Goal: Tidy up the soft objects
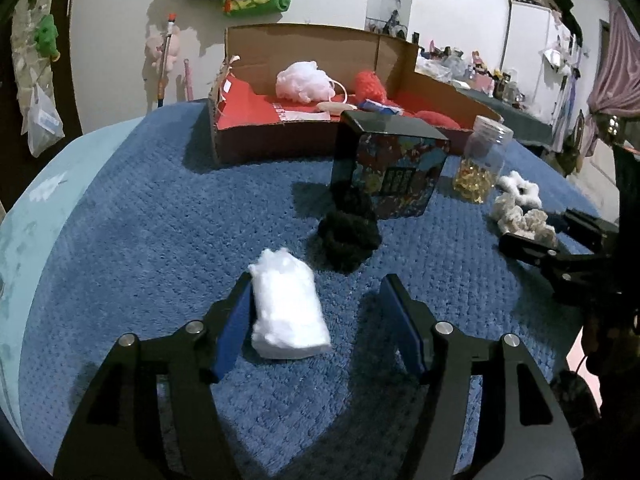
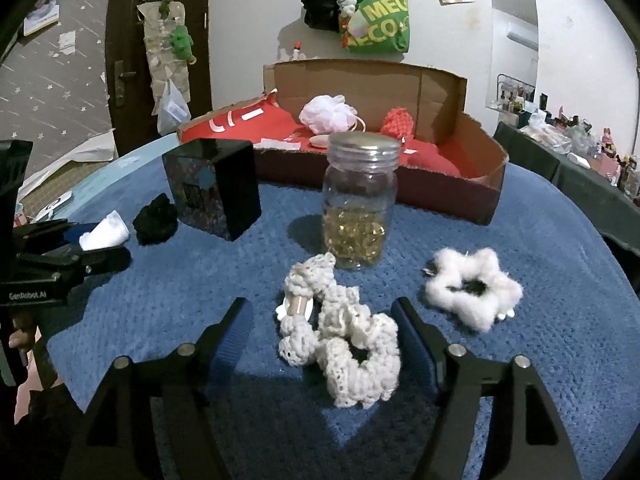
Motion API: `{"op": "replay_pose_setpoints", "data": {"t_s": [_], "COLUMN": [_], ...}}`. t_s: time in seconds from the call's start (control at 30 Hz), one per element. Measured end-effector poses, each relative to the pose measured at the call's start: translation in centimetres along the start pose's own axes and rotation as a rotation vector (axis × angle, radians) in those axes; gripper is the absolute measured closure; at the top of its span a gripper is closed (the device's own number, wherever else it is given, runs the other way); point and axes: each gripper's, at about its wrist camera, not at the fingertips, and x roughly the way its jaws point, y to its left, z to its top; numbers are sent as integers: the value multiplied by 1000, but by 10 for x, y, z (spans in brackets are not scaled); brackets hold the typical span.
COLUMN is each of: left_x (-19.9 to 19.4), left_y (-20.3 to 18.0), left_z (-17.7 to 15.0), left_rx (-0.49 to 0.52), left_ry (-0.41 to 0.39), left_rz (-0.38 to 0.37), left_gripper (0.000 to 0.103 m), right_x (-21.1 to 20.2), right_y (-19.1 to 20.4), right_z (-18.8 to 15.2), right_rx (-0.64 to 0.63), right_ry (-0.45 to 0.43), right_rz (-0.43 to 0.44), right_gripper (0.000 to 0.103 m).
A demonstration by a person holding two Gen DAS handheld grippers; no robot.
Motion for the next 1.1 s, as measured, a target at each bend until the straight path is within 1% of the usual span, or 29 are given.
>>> {"op": "replay_pose_setpoints", "data": {"t_s": [0.03, 0.07, 0.1, 0.13, 0.17, 0.2, 0.27, 0.37, 0.5, 0.6, 0.73, 0.87, 1.03, 1.1], "left_x": [0, 0, 0, 0, 0, 1, -2, -8, -17, -17, -14, -12, -14, -16], "left_y": [0, 0, -1, -1, -2, -2, -1, -5, -19, -28, -37, -36, -27, -23], "left_z": [0, 0, 0, -1, -1, -2, -1, 1, 4, 6, 9, 11, 21, 27], "left_rx": [-4, -8, -8, -9, -11, -15, -27, -30, 3, 21, 33, 28, 25, 34], "left_ry": [-3, -9, -13, -14, -13, -12, -22, -34, -59, -61, -58, -50, -34, -27], "left_rz": [-1, -2, -5, -2, 3, 4, -9, -34, -59, -77, -96, -87, -60, -39], "left_gripper": [60, 72, 73, 75, 87, 89, 89, 89, 89, 89, 89, 89, 89, 89], "right_x": [1, 1, 1, 1, 0, 0, -3, -8, -15, -20, -23, -25, -28, -30], "right_y": [-1, -2, -3, -5, -7, -7, -6, -5, 0, 2, 4, -2, -14, -21], "right_z": [-1, -1, -2, -2, -3, -4, -5, -6, -5, -3, -2, -1, 5, 10], "right_rx": [2, 7, 14, 25, 34, 37, 33, 42, 32, 34, 26, 34, 44, 40], "right_ry": [1, 2, 0, -1, 0, -3, -8, -19, -45, -53, -57, -49, -27, -21], "right_rz": [4, 9, 18, 35, 48, 53, 54, 82, 85, 108, 102, 88, 61, 47], "right_gripper": [42, 47, 50, 56, 61, 65, 76, 77, 77, 77, 77, 77, 77, 77]}}
